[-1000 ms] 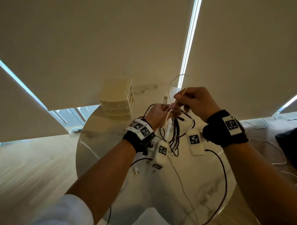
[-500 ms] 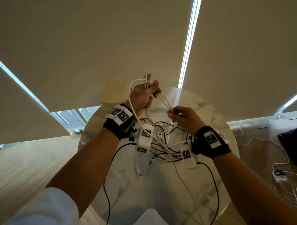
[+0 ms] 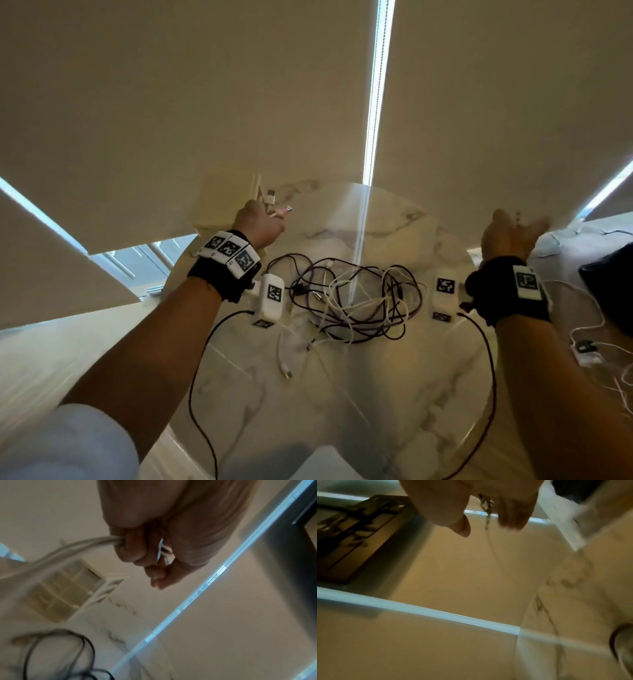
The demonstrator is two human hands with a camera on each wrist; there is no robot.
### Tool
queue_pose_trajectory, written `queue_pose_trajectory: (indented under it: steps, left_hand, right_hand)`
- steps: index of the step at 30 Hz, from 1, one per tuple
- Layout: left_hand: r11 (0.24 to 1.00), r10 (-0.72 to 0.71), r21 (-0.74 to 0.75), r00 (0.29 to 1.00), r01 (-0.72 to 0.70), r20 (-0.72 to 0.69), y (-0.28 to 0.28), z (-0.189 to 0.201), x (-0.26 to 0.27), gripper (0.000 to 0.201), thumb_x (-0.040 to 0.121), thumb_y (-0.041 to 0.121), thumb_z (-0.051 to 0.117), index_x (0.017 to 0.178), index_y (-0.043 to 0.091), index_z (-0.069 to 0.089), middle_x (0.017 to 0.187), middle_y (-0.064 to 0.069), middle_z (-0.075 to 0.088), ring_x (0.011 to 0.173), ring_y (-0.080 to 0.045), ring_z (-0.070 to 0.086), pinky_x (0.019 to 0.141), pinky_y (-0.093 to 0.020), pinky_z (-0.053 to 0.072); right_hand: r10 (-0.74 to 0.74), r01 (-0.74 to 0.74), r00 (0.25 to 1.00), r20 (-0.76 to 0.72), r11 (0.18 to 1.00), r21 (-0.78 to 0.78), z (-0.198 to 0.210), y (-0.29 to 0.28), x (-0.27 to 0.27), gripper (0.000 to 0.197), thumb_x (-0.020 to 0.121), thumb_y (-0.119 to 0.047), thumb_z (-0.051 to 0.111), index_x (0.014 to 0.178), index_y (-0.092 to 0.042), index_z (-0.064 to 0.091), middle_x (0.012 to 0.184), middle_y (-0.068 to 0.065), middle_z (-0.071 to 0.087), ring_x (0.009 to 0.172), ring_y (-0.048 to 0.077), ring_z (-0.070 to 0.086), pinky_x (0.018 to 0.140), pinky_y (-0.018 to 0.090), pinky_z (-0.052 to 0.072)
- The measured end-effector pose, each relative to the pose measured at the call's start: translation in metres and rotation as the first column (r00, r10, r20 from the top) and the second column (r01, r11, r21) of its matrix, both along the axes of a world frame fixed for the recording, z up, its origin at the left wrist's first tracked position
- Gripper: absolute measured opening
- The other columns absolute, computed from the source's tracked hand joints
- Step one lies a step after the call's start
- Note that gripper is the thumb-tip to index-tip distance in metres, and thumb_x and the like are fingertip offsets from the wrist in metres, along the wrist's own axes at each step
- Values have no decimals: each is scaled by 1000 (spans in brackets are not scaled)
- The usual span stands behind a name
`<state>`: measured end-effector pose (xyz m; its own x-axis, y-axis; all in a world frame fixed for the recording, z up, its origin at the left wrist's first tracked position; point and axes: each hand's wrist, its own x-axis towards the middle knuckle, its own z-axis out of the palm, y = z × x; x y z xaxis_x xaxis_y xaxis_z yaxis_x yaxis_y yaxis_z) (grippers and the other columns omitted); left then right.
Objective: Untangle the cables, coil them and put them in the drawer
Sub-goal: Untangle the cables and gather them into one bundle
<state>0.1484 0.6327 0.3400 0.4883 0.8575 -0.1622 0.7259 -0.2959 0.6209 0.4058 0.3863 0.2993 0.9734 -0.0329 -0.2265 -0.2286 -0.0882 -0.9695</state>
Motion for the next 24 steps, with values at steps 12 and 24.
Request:
queue_pose_trajectory:
  steps: [12, 24]
  left_hand:
    - [706, 17, -452, 625, 545, 780, -114, 61, 80, 44, 102, 39, 33, 66, 14, 42, 54, 1, 28, 51, -11, 22, 50, -24, 24]
    - [604, 60, -385, 442, 698, 895, -165, 86, 121, 46, 103, 38, 28, 66, 14, 41, 49, 5, 21, 47, -9, 17, 48, -24, 20]
  right_hand:
    - [968, -871, 164, 192, 234, -433, 40, 11, -116, 67, 85, -36, 66, 142, -24, 33, 92, 0, 68, 80, 9, 63, 76, 22, 49]
    - [757, -529, 605, -249, 148, -836, -49, -72, 33, 51, 91, -53, 39, 103, -11, 65, 108, 14, 66, 100, 34, 61, 84, 36, 46]
